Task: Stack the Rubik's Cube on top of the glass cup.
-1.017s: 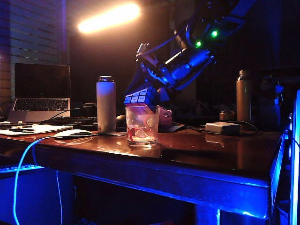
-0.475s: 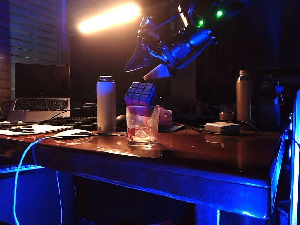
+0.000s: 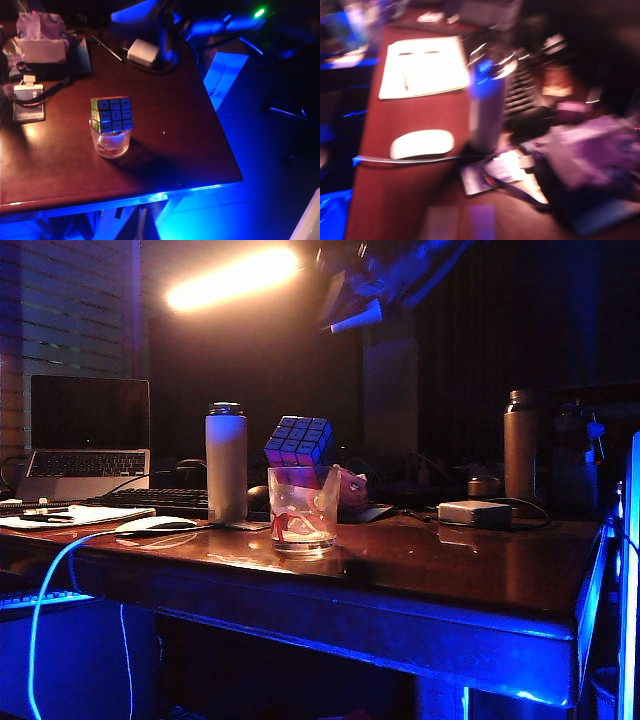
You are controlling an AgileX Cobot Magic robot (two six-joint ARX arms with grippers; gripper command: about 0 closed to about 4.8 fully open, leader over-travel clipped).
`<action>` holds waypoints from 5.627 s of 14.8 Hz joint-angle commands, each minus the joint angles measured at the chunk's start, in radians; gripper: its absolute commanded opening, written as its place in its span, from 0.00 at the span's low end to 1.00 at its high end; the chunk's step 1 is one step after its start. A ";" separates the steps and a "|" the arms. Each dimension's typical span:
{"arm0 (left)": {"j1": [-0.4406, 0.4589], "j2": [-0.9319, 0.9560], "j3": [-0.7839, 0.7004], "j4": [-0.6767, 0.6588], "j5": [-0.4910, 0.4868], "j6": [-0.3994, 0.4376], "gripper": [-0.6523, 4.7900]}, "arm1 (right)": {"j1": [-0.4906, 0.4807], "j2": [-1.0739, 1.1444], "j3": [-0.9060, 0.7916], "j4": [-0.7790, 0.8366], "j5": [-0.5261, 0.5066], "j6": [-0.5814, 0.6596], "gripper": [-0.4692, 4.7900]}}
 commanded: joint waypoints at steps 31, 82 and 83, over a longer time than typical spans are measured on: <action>-0.002 -0.832 -1.331 0.719 -0.396 -0.248 0.11 | 0.004 -1.822 -1.564 -0.203 0.351 0.233 0.08; 0.207 -1.074 -1.444 0.734 -0.693 -0.132 0.12 | -0.247 -1.830 -1.684 -0.027 0.377 0.234 0.08; 0.207 -1.074 -1.444 0.731 -0.638 -0.132 0.12 | -0.247 -1.830 -1.684 -0.027 0.377 0.234 0.08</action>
